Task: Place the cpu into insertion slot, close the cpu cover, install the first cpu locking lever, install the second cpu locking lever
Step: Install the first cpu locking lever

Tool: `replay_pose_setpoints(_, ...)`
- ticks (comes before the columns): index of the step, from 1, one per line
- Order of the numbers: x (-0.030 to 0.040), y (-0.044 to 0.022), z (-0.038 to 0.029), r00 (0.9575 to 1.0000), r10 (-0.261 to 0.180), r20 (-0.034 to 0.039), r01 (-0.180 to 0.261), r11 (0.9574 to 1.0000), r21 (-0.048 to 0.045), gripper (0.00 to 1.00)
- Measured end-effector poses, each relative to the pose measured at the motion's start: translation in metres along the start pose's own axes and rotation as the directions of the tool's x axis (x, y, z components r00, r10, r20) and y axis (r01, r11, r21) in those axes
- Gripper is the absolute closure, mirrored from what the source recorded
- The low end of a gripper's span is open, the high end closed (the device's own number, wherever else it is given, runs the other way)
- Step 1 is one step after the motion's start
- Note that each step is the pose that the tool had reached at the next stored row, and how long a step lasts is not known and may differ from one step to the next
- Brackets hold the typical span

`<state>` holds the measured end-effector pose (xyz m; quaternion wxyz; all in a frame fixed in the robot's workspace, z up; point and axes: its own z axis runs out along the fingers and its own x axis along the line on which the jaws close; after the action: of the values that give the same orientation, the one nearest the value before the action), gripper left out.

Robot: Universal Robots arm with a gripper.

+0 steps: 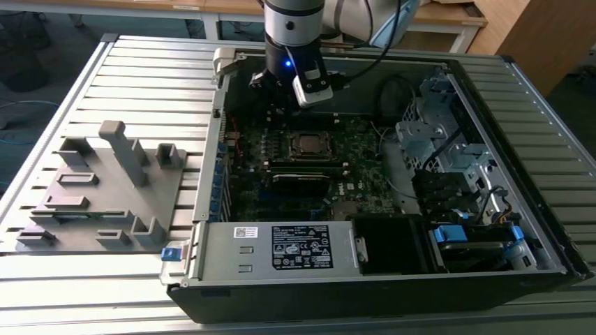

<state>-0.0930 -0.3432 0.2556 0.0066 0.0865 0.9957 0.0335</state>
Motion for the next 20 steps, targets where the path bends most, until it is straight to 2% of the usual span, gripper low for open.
replay_pose_setpoints(11, 0.0001, 0.0, 0.0, 1.0, 0.0, -0.0001, 0.0, 1.0, -0.0002, 0.9)
replay_pose_setpoints(16, 0.0001, -0.0001, 0.0, 1.0, 0.0, -0.0028, 0.0, 0.9999, -0.0156, 0.9)
replay_pose_setpoints(20, 0.0001, -0.0001, 0.0, 1.0, 0.001, -0.0059, -0.001, 0.9994, -0.0341, 0.9)
